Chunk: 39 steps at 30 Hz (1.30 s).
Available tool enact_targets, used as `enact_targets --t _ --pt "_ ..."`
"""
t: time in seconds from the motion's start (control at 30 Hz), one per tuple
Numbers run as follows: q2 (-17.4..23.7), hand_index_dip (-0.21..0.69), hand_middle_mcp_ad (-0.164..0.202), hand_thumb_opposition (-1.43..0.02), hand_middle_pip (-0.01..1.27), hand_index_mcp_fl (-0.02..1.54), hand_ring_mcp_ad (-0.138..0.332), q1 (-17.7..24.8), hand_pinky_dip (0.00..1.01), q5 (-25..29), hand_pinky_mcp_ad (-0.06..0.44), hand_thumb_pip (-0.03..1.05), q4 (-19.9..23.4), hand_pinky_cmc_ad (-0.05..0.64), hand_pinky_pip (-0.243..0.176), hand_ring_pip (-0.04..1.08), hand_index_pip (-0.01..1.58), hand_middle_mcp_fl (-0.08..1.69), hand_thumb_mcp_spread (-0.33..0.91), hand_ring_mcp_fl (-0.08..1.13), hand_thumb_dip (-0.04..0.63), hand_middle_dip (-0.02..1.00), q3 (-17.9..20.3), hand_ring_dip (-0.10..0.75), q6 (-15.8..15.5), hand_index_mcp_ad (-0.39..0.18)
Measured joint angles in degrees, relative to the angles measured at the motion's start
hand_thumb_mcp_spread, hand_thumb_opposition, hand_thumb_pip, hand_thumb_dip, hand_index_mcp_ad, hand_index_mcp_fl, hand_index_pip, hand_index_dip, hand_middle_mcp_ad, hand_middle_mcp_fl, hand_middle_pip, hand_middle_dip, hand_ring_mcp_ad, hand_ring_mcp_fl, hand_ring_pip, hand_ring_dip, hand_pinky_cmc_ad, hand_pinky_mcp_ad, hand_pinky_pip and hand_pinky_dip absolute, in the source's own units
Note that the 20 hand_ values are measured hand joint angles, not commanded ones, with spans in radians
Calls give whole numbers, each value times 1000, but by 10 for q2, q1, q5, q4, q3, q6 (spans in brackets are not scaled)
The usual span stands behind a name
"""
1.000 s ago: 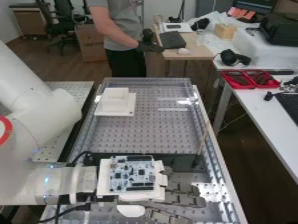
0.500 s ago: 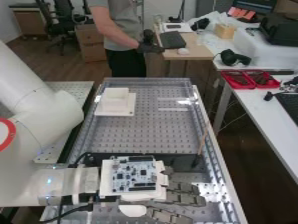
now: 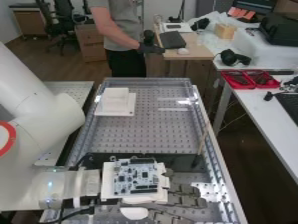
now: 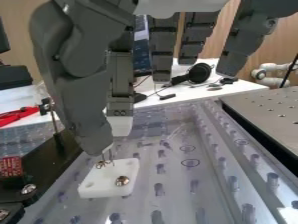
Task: Grab the paper clip and place it in the clear container
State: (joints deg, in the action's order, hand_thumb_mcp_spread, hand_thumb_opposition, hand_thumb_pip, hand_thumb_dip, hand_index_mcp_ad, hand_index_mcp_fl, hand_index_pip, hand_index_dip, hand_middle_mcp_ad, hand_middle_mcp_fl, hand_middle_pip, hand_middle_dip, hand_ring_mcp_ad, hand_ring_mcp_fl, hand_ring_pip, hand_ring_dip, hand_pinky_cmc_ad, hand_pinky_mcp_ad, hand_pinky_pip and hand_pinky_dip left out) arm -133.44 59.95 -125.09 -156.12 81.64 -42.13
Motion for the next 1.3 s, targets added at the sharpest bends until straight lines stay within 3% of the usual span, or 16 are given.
enact_targets --t 0.67,1.1,1.3 --pt "-8 77 77 -862 129 504 87 -1 192 -3 264 497 -3 346 37 94 1459 215 579 31 239 188 -6 79 -1 -188" --pt "-2 77 73 -894 129 607 87 2 188 4 265 494 15 346 37 93 1382 278 595 51 236 188 3 79 26 -194" --pt "-3 80 75 -909 129 632 86 4 188 8 264 494 2 346 37 93 1363 278 595 63 236 188 1 79 16 -194"
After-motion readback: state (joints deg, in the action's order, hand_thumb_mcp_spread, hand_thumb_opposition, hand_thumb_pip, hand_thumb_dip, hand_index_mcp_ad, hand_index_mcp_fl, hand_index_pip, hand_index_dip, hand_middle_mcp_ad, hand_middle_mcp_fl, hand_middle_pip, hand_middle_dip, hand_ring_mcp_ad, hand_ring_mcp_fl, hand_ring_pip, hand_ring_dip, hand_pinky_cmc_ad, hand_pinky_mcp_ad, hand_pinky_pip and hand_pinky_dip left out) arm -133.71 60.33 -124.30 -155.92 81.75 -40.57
